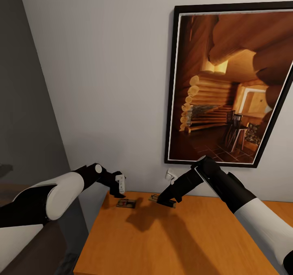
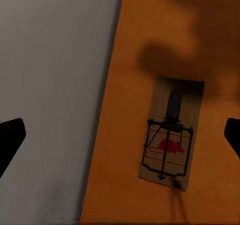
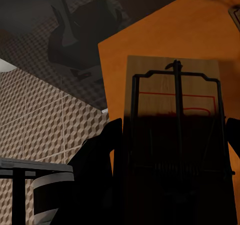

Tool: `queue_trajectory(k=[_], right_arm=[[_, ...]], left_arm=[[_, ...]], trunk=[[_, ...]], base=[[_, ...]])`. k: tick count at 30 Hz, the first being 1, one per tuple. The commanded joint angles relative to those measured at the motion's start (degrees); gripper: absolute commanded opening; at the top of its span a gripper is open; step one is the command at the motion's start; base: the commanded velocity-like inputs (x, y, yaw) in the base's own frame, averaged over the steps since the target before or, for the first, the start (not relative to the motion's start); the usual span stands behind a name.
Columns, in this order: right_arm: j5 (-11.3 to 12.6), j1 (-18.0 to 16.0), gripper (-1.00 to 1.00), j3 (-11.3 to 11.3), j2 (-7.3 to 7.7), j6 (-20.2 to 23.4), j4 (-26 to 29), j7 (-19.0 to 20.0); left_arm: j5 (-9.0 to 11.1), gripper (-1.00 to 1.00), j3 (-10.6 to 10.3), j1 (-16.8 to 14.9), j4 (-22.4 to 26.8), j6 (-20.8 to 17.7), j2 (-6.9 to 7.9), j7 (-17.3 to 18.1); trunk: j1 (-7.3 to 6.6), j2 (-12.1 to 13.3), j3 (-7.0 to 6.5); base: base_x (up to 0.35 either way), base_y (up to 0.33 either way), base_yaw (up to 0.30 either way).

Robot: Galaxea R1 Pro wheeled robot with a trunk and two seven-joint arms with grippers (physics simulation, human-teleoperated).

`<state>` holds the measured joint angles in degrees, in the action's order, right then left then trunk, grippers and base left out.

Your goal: Take the four mousetraps from the cabinet in the bathroom and place them on the bathroom floor. Make sure all four end up on the same floor surface, and ensure that at least two of them are either under or directly next to the same bathroom sink.

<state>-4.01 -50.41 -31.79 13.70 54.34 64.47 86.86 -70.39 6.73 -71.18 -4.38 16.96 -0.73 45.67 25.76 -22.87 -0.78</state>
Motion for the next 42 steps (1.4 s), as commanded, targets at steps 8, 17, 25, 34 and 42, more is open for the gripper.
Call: queue_trajectory(k=[8,17,25,34,42], right_arm=[[-0.39,-0.04,-1.00,-0.03,0.01,0.77,0.04,0.60],[-0.38,-0.04,-1.00,-0.03,0.01,0.77,0.02,0.60],[-0.38,-0.04,-1.00,-0.03,0.01,0.76,0.04,0.60],[-0.40,-0.04,-1.00,-0.03,0.01,0.77,0.03,0.60],[-0.38,-0.04,-1.00,-0.02,0.01,0.77,0.03,0.60]], left_arm=[[-2.16,1.00,0.55,0.00,-0.11,0.19,0.03,-0.43],[-2.30,1.00,0.53,0.01,-0.11,0.18,-0.01,-0.42],[-2.28,1.00,0.54,0.06,-0.11,0.26,-0.06,-0.05],[-2.16,1.00,0.56,0.06,-0.11,0.53,-0.75,0.17],[-1.89,1.00,0.57,0.08,-0.11,0.19,-0.78,0.76]], trunk=[[0.03,-0.05,0.03],[0.03,-0.05,0.03],[0.03,-0.05,0.03],[0.03,-0.05,0.03],[0.03,-0.05,0.03]], base=[[0.000,0.000,0.000],[0.000,0.000,0.000],[0.000,0.000,0.000],[0.000,0.000,0.000],[0.000,0.000,0.000]])
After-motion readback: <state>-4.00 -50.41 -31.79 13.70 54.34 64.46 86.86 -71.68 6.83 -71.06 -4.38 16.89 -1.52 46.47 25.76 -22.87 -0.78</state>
